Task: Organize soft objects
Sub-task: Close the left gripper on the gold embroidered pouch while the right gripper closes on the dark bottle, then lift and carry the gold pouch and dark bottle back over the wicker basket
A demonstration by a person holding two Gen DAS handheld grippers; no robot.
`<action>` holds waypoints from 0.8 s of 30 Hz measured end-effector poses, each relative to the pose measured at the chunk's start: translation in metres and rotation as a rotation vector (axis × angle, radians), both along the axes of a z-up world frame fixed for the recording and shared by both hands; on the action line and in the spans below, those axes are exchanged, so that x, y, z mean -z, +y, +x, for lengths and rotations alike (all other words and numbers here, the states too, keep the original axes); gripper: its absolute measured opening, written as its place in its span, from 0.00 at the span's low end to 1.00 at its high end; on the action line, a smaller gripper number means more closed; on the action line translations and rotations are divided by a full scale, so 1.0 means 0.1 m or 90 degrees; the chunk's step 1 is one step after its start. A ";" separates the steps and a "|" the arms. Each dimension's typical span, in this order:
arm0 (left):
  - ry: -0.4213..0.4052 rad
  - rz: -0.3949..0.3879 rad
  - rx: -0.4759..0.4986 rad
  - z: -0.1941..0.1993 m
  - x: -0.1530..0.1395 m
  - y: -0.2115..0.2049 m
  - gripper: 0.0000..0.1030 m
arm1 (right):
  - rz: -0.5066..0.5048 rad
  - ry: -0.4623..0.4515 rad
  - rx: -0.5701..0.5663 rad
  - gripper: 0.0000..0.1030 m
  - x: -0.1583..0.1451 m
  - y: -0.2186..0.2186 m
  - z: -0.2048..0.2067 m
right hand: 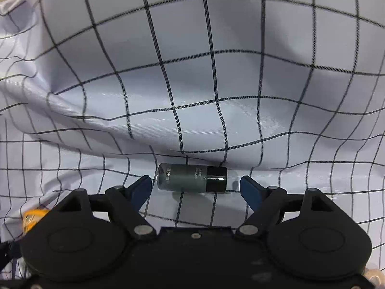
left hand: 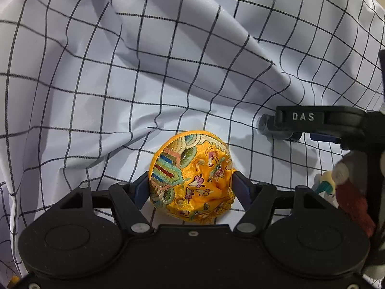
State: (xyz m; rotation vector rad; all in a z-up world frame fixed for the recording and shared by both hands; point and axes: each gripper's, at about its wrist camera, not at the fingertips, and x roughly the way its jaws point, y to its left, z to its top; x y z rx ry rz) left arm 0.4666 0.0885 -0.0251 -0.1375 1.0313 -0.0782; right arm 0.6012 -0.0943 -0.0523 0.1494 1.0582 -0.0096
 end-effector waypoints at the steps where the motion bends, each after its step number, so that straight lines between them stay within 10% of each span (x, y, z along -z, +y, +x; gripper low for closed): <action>1: 0.000 -0.001 0.000 0.00 0.01 0.01 0.64 | 0.000 0.003 0.004 0.78 0.02 0.00 0.03; 24: -0.005 -0.005 -0.005 -0.04 -0.04 0.06 0.64 | -0.005 -0.007 -0.018 0.67 -0.13 0.18 -0.11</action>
